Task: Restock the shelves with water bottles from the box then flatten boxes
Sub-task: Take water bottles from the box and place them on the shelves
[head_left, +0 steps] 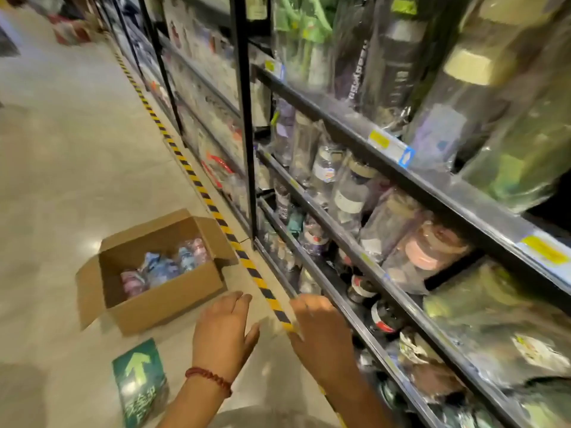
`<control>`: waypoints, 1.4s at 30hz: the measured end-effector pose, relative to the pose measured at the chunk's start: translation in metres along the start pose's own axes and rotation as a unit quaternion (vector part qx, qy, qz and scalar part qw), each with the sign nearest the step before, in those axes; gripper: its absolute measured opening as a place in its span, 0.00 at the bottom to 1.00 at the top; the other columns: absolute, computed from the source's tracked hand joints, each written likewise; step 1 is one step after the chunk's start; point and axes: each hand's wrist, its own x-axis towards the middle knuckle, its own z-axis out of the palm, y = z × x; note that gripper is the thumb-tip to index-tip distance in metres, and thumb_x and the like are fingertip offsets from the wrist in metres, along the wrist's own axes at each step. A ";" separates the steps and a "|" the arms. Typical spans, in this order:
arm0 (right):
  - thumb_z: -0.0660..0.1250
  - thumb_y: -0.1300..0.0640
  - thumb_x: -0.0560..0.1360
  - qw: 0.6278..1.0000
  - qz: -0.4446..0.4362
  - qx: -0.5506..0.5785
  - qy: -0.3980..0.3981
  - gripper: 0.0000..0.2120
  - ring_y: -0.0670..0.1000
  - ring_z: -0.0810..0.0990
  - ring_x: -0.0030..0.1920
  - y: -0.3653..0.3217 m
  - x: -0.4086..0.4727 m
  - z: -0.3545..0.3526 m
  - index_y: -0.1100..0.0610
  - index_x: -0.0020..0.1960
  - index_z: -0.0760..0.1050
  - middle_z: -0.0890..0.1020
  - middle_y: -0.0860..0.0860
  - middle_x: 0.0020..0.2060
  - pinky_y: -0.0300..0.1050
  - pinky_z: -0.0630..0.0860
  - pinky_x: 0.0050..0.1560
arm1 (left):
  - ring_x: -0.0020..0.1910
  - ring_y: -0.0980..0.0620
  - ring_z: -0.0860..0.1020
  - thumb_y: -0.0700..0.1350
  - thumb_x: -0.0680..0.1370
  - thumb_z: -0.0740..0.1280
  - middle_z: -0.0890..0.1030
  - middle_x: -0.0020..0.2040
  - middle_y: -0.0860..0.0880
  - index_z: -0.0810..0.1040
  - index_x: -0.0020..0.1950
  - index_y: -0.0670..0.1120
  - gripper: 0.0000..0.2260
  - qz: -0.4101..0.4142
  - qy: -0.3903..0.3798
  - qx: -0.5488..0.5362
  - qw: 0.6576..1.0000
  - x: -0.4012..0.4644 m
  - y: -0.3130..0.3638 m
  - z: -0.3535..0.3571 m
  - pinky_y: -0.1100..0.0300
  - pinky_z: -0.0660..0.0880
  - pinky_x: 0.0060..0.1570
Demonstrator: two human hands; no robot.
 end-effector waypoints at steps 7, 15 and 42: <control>0.80 0.49 0.49 0.994 -0.106 0.018 -0.021 0.36 0.52 0.75 0.49 -0.086 0.046 0.058 0.51 0.53 0.69 0.82 0.49 0.46 0.45 0.76 0.46 | 0.35 0.46 0.81 0.51 0.56 0.81 0.82 0.42 0.48 0.81 0.46 0.47 0.22 -0.092 0.014 -0.007 0.996 -0.017 -0.105 -0.005 0.57 0.78 0.31; 0.82 0.49 0.47 0.984 -0.132 0.016 -0.122 0.31 0.54 0.83 0.43 -0.163 0.101 0.103 0.54 0.49 0.82 0.83 0.50 0.45 0.45 0.80 0.36 | 0.33 0.45 0.79 0.48 0.53 0.81 0.81 0.39 0.48 0.81 0.45 0.45 0.23 -0.175 0.019 -0.034 0.984 -0.043 -0.195 -0.007 0.57 0.77 0.30; 0.66 0.50 0.75 0.910 -0.185 0.040 -0.370 0.27 0.52 0.66 0.68 -0.238 0.488 0.274 0.50 0.72 0.64 0.68 0.48 0.68 0.48 0.71 0.60 | 0.45 0.47 0.80 0.53 0.62 0.77 0.82 0.47 0.50 0.79 0.54 0.49 0.23 -0.409 -0.107 -0.141 0.895 0.239 -0.451 0.045 0.58 0.77 0.40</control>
